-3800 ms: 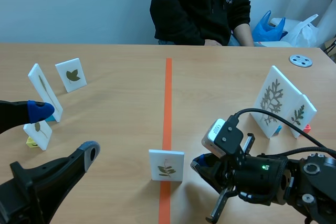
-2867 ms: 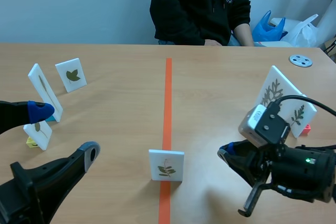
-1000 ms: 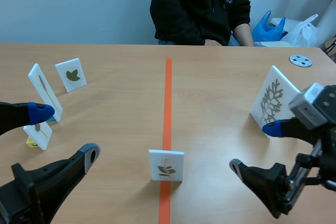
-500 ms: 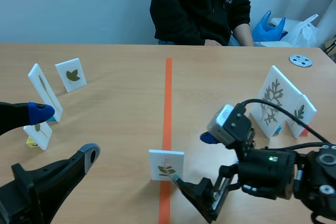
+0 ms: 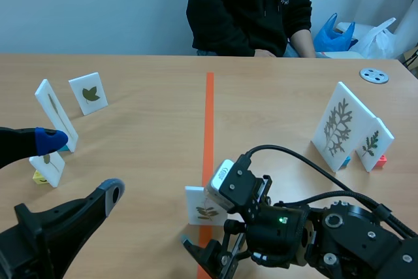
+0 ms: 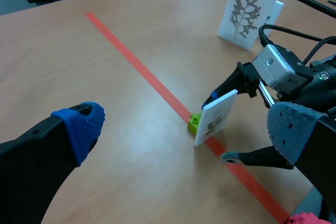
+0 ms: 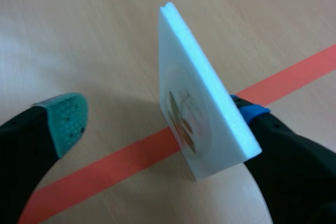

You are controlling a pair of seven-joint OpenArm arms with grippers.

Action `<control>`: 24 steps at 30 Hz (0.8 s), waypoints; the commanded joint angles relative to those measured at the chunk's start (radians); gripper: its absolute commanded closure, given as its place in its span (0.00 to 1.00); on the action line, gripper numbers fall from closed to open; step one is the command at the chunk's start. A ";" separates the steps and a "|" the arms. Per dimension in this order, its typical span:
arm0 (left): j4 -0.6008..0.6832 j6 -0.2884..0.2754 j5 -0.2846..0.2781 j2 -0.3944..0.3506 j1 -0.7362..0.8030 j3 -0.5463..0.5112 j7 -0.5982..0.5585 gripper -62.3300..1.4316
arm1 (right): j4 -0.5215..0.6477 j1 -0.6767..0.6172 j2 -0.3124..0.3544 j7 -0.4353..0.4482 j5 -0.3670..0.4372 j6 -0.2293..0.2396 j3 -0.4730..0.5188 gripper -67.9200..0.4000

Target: Sort the leaf by its shape. The table is split by an orange tape line. A compound leaf with several leaflets goes to the left side, a simple leaf with one blade goes to the right side. Return to the home posture when a red brick is placed on the table.

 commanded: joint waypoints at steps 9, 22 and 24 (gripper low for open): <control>0.008 0.002 -0.005 0.005 -0.005 0.001 -0.020 0.00 | 0.030 0.006 0.019 0.018 0.010 0.000 0.008 0.77; 0.008 0.002 -0.006 0.005 -0.005 0.001 -0.020 0.00 | 0.177 -0.034 0.080 0.008 0.026 0.013 0.102 0.97; 0.008 0.002 -0.006 0.005 -0.005 0.001 -0.020 0.00 | 0.227 -0.061 0.095 -0.008 0.051 0.023 0.149 0.97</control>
